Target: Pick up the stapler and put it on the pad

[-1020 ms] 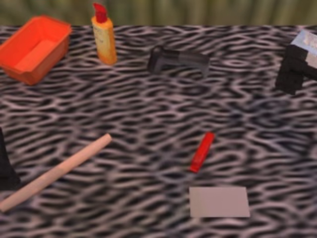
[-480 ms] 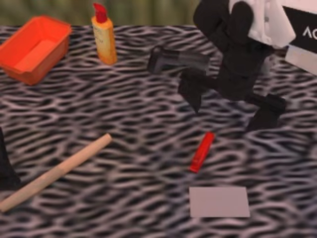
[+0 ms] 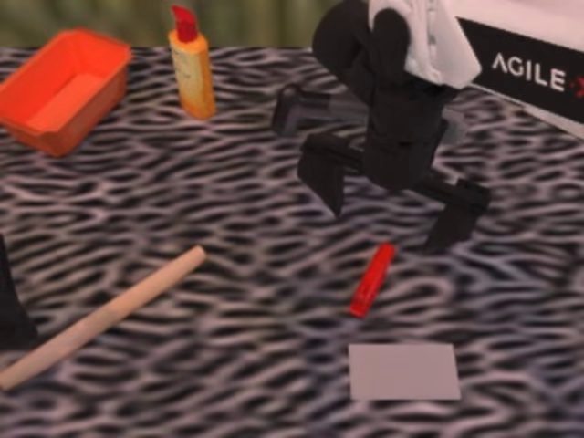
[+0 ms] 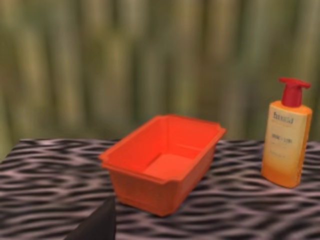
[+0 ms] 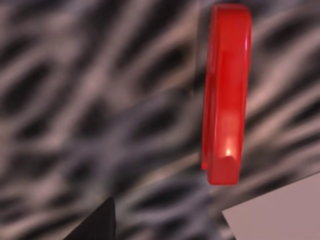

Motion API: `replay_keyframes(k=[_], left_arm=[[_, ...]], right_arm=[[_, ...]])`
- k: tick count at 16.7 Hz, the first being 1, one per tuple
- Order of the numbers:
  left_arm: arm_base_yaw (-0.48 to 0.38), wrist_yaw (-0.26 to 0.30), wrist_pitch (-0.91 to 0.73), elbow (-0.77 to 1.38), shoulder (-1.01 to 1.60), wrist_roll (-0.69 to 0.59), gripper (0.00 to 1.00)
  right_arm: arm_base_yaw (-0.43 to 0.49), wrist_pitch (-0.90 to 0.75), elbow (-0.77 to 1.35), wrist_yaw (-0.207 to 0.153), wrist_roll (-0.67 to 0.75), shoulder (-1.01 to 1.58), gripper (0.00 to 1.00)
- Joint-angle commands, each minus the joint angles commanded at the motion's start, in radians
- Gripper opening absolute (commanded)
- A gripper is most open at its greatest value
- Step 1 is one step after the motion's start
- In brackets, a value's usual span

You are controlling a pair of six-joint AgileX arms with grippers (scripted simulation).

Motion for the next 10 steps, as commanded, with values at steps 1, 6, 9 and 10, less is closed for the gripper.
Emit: replay_keyframes(k=[1,6,9,10], left_arm=[[0.0,0.0,0.0,0.0,0.0,0.0,1.0],[0.0,0.0,0.0,0.0,0.0,0.0,1.0],[0.0,0.0,0.0,0.0,0.0,0.0,1.0],[0.0,0.0,0.0,0.0,0.0,0.0,1.0]], right_arm=[[0.0,0.0,0.0,0.0,0.0,0.0,1.0],[-0.002,0.075,-0.057,0.0,-0.003,0.021,1.0],[-0.001,0.212,-0.143,0.001,0.0,0.063,1.0],[0.0,0.257,-0.172,0.001,0.001,0.077,1.0]])
